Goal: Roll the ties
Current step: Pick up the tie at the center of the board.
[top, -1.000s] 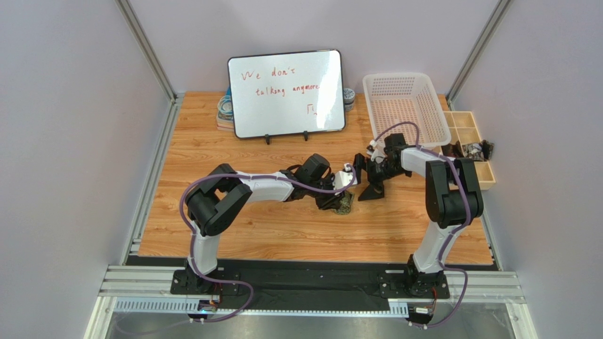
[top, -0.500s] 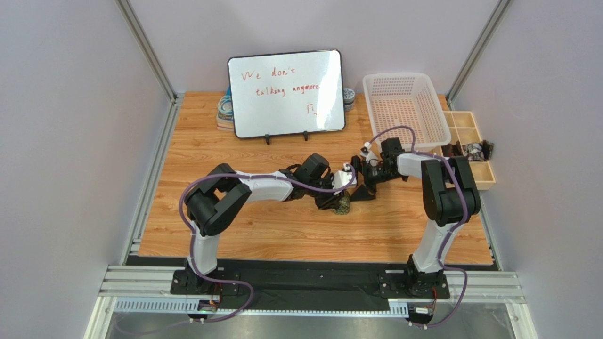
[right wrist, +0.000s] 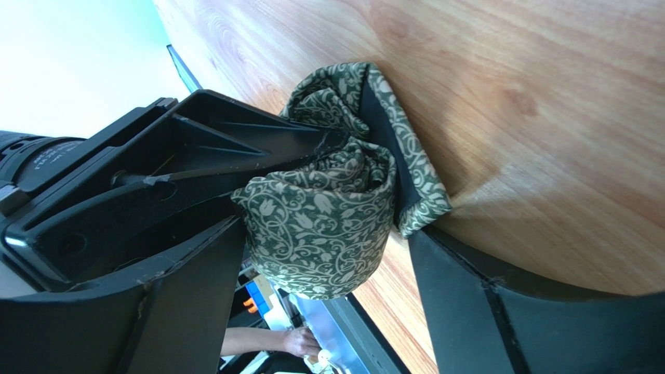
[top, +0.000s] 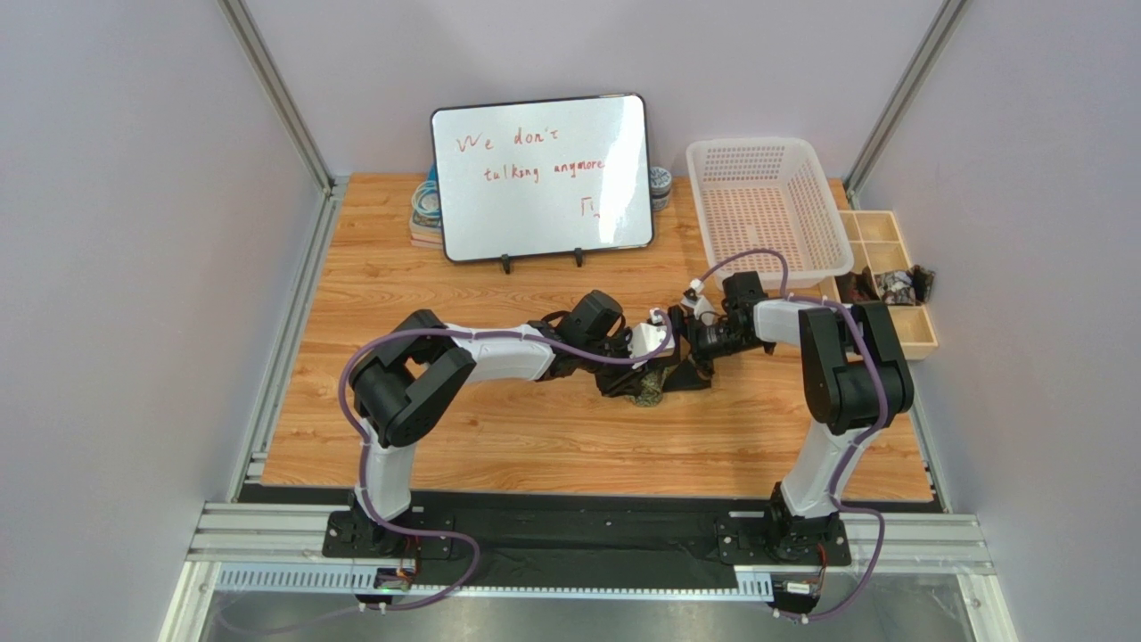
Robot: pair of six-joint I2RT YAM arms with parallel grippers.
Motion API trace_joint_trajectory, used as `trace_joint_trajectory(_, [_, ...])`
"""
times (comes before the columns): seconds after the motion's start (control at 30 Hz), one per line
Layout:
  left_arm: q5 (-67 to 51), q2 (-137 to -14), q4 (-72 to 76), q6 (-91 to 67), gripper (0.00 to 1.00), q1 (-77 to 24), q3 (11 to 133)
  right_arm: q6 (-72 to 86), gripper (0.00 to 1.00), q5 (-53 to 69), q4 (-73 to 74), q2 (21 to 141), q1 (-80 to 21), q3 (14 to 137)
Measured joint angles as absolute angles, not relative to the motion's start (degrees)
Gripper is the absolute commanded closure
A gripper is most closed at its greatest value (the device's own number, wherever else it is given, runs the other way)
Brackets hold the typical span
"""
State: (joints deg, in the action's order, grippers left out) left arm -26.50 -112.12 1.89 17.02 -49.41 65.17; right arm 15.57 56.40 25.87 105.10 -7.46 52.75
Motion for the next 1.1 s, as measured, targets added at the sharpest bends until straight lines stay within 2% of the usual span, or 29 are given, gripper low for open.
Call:
trace_joint_trajectory(0.4, [-26.5,-112.1,1.8,17.0,0.89,-49.4,65.2,19.2,0.18,55.2,23.0,106.0,-7.4,53.2])
trace_joint_trajectory(0.5, [-26.5,-112.1,1.8,17.0,0.89,-49.2,65.2,20.2,0.23,55.4,21.9,106.3,-7.4,53.3])
trace_joint_trajectory(0.6, [-26.5,-112.1,1.8,17.0,0.89,-49.0,65.2,20.7,0.36,55.5,21.1,106.5,-7.5,53.3])
trace_joint_trajectory(0.63, [-26.5,-112.1,1.8,16.9,0.89,-49.0,65.2,20.7,0.48,55.6,20.8,106.5,-7.5,53.3])
trace_joint_trajectory(0.7, [-26.4,-112.1,1.8,16.9,0.88,-49.0,65.2,20.9,0.62,56.6,20.5,106.5,-7.6,53.3])
trace_joint_trajectory(0.73, [-26.3,-112.1,1.7,16.9,0.87,-49.0,65.2,20.7,0.87,56.7,20.2,106.4,-7.7,53.3])
trace_joint_trajectory(0.77, [-26.3,-112.1,1.7,16.9,0.85,-49.0,65.2,20.7,0.94,56.9,20.2,106.3,-7.7,53.3])
trace_joint_trajectory(0.8, [-26.3,-112.1,1.5,16.9,0.81,-49.0,65.2,20.2,0.99,57.0,20.1,106.3,-7.7,53.3])
trace_joint_trajectory(0.87, [-26.2,-112.1,1.3,16.9,0.74,-49.0,65.2,19.8,1.0,56.9,20.3,106.3,-7.7,53.3])
trace_joint_trajectory(0.9, [-26.2,-112.1,1.3,16.9,0.66,-49.0,65.2,19.6,1.0,56.9,20.3,106.3,-7.7,53.3])
trace_joint_trajectory(0.97, [-26.0,-112.1,1.2,16.9,0.58,-49.0,65.2,19.4,1.0,56.9,20.3,106.2,-7.7,53.3])
trace_joint_trajectory(1.03, [-25.9,-112.0,1.2,16.8,0.43,-49.0,65.2,19.3,1.0,56.5,20.5,105.9,-7.7,53.3])
trace_joint_trajectory(1.07, [-25.7,-112.0,1.1,16.7,0.27,-49.0,65.2,19.2,1.0,56.2,20.6,105.7,-7.7,53.3])
trace_joint_trajectory(1.1, [-25.5,-111.9,1.2,16.7,0.26,-49.1,65.2,19.2,1.0,55.8,20.7,105.4,-7.8,53.3])
